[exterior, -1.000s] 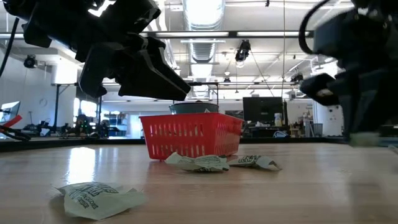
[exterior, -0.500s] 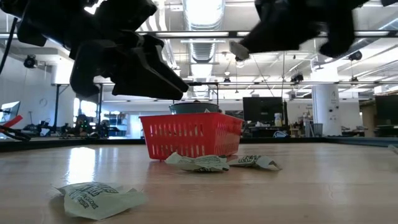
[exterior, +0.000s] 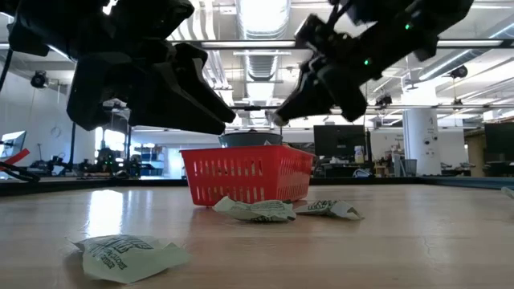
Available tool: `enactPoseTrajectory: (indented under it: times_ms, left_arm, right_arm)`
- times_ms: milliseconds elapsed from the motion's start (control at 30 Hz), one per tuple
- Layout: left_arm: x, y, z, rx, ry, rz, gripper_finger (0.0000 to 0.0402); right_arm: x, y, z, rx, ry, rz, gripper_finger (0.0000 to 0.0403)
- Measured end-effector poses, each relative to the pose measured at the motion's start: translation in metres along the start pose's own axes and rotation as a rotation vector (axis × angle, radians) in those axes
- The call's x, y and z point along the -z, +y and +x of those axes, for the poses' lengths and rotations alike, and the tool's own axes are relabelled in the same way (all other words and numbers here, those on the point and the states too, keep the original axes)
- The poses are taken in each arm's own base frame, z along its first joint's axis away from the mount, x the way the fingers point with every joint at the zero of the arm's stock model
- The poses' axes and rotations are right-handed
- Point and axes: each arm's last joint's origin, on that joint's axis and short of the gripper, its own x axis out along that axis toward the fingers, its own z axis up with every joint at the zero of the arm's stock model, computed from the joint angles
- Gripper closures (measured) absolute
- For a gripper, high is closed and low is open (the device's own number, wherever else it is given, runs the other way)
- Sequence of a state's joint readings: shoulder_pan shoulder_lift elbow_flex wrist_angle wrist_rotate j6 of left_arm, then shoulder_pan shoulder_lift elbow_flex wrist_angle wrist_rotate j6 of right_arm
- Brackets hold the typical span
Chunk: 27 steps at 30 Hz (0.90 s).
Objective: Pick and place items into bin
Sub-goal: Put the light green stevia packet into the red bin
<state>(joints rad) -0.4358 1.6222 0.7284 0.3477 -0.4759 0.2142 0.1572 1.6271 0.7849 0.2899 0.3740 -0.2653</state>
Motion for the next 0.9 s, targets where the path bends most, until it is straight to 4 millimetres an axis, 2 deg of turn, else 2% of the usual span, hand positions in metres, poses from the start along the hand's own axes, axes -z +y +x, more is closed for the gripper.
enactPoseTrajectory:
  times_ms: [267, 500, 900]
  left_arm:
    - [-0.0001, -0.0005, -0.0003, 0.001, -0.001, 0.001, 0.0241]
    - [0.0, -0.0005, -0.0003, 0.001, -0.001, 0.001, 0.0241]
    - [-0.0001, -0.0009, -0.0004, 0.002, -0.001, 0.001, 0.0241]
  right_arm:
    - [0.0069, -0.0015, 0.007, -0.017, 0.025, 0.009, 0.0394]
    - [0.006, 0.0034, 0.0069, -0.162, -0.012, 0.029, 0.0387]
    - [0.0066, 0.0036, 0.0067, -0.169, -0.01, 0.025, 0.0281]
